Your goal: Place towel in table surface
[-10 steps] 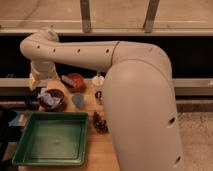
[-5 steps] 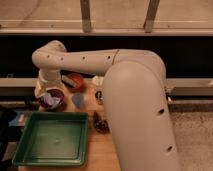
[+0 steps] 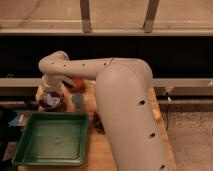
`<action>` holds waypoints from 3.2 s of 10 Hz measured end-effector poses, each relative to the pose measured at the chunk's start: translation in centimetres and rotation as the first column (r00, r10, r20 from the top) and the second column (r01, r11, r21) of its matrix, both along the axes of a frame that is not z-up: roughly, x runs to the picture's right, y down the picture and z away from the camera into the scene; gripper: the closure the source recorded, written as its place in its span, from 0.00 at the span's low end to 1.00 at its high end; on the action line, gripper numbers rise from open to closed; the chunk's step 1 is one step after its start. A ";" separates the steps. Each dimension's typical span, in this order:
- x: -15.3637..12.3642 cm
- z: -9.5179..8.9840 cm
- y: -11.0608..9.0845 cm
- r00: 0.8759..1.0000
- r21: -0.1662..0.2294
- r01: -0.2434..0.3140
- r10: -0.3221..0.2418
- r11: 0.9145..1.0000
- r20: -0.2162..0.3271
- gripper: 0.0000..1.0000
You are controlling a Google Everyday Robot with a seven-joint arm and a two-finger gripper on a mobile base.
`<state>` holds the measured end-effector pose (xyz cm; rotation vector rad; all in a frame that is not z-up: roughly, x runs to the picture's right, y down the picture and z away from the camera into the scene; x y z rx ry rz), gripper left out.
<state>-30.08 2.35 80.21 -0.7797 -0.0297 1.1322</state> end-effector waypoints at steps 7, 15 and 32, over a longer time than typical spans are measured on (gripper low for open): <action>-0.5 1.0 -0.9 1.000 0.023 0.002 -0.003 1.000 0.017 0.22; -1.9 2.6 -3.5 0.994 0.133 0.001 -0.016 0.991 0.112 0.22; -1.7 10.0 2.8 0.959 -0.095 -0.011 0.037 0.995 0.280 0.83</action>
